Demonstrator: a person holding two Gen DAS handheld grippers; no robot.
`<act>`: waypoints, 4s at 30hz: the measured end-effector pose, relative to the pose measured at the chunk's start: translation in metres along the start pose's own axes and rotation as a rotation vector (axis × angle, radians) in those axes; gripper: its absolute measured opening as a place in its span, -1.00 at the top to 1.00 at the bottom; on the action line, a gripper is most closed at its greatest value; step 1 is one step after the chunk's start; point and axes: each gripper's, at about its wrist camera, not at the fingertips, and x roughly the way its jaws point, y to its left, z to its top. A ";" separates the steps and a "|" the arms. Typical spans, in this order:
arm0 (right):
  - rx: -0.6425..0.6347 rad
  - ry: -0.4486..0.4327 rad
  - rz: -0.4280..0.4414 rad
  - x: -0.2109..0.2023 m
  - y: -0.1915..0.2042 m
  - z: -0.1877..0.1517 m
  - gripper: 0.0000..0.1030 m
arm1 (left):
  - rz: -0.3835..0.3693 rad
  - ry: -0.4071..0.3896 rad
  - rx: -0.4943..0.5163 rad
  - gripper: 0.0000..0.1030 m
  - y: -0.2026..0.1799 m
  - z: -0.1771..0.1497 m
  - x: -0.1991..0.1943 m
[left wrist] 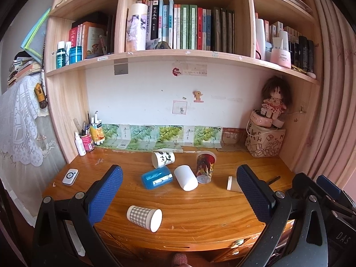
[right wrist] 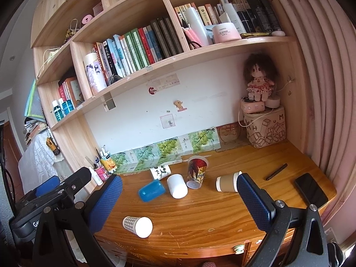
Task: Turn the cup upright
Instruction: 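Move the left tool toward the brown-sleeved paper cup lying on its side, then close the left gripper around the brown-sleeved cup's body, then lift the cup with the left gripper and rotate it rim-up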
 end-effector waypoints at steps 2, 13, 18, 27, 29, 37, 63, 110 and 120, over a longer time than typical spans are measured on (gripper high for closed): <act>0.010 0.005 -0.008 0.004 -0.004 0.002 -1.00 | -0.009 0.013 0.005 -0.99 -0.003 0.001 0.007; 0.069 0.056 -0.075 0.045 -0.035 0.016 -1.00 | -0.087 0.099 0.039 -0.98 -0.029 0.018 0.068; 0.090 0.079 -0.130 0.069 -0.050 0.027 -1.00 | -0.120 0.111 0.062 -0.98 -0.043 0.033 0.099; 0.196 0.160 -0.217 0.120 -0.088 0.046 -1.00 | -0.229 0.215 0.139 -0.98 -0.075 0.055 0.167; 0.247 0.186 -0.246 0.131 -0.100 0.048 -1.00 | -0.258 0.244 0.169 -0.98 -0.083 0.059 0.182; 0.447 0.278 -0.325 0.171 -0.139 0.044 -1.00 | -0.400 0.370 0.349 -0.98 -0.119 0.057 0.234; 1.300 0.511 -0.281 0.244 -0.261 -0.070 -1.00 | -0.766 0.492 1.135 -0.98 -0.226 -0.057 0.315; 1.320 0.503 -0.301 0.200 -0.295 -0.068 -1.00 | -0.567 0.984 1.195 -0.39 -0.263 -0.117 0.398; 1.220 0.577 -0.258 0.202 -0.283 -0.062 -1.00 | -0.445 1.145 0.839 -0.38 -0.221 -0.101 0.415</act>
